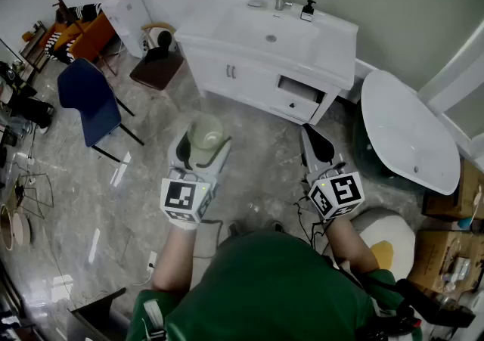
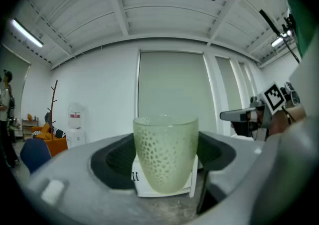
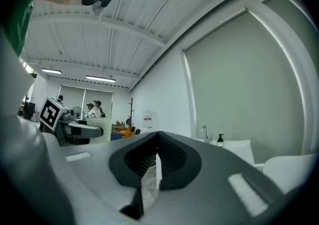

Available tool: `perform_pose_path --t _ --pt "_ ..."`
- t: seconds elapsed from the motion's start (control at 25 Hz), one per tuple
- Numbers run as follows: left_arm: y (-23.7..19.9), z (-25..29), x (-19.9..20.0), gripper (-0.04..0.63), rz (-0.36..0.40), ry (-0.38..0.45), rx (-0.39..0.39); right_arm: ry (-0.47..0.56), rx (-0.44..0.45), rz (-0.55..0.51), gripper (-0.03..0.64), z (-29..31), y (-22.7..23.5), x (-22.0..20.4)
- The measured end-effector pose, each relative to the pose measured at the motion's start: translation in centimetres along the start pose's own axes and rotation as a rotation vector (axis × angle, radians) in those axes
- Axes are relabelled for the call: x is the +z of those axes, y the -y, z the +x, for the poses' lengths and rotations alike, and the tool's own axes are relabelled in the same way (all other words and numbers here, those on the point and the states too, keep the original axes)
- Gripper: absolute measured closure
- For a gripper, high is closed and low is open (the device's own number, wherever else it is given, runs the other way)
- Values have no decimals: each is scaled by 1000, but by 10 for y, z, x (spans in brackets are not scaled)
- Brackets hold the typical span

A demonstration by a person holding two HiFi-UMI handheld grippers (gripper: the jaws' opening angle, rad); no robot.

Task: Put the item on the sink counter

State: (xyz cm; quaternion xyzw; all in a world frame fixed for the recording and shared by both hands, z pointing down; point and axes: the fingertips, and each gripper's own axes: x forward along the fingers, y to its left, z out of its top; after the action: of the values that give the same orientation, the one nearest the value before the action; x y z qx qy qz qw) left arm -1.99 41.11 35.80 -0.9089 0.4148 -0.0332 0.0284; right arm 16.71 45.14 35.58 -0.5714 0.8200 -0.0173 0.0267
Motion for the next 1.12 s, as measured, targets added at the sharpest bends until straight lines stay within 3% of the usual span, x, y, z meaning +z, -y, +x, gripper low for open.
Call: perform_pose_path --t 0.4,0.8,1.12 --pt "-31 -11 -4 227 -9 2 -15 -10 -23 3 618 20 -23 -3" --pt "-113 -42 -16 227 -37 8 1 21 15 -6 618 77 -85 9" --pt "-153 -2 -35 227 -56 -11 22 -9 49 5 618 136 -73 -12"
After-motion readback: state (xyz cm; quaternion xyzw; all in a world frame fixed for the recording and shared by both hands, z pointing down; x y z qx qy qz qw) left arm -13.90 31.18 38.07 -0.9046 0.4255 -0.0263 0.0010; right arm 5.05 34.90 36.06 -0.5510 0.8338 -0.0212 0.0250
